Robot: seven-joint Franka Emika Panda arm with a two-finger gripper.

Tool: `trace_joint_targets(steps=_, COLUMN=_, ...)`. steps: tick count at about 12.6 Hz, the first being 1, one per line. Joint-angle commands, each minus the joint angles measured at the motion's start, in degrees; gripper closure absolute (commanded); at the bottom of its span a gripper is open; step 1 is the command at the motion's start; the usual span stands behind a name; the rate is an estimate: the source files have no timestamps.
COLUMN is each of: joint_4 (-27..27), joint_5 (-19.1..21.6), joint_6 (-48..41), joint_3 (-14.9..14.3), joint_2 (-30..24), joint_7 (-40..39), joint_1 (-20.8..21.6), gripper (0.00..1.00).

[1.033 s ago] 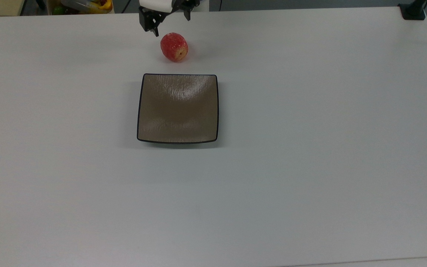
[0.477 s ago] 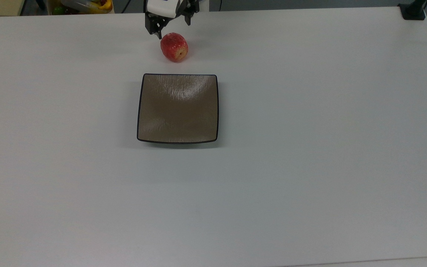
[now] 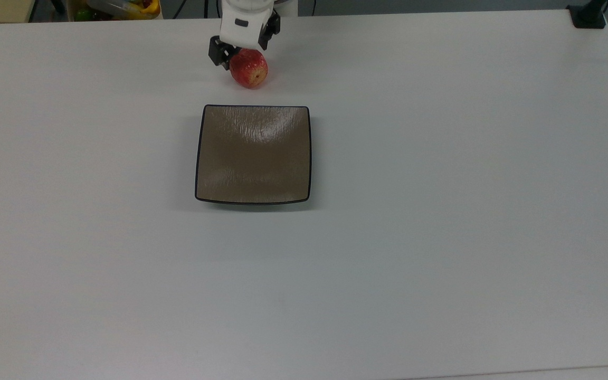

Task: Apples placed on a ceramic plate
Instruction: 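Close the gripper around the red apple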

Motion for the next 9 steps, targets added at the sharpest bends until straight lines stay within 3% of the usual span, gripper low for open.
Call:
trace_joint_targets(steps=1, joint_4=0.1, joint_5=-2.9, joint_6=2.4, joint_3=0.0, joint_2=3.6, joint_7=3.0, joint_1=1.6, gripper=0.07)
trace_joint_targets(steps=2, joint_4=0.1, joint_5=-3.2, joint_6=3.1, joint_3=0.0, joint_2=3.7, joint_7=3.4, joint_1=1.6, gripper=0.45)
trace_joint_targets(steps=3, joint_4=0.1, joint_5=-3.4, joint_6=3.1, joint_3=0.1, joint_2=3.6, joint_7=3.4, joint_1=1.6, gripper=0.61)
trace_joint_targets(steps=9, joint_4=2.2, joint_5=-3.1, joint_6=2.3, joint_3=0.0, joint_2=1.9, joint_7=4.6, joint_1=1.7, gripper=0.61)
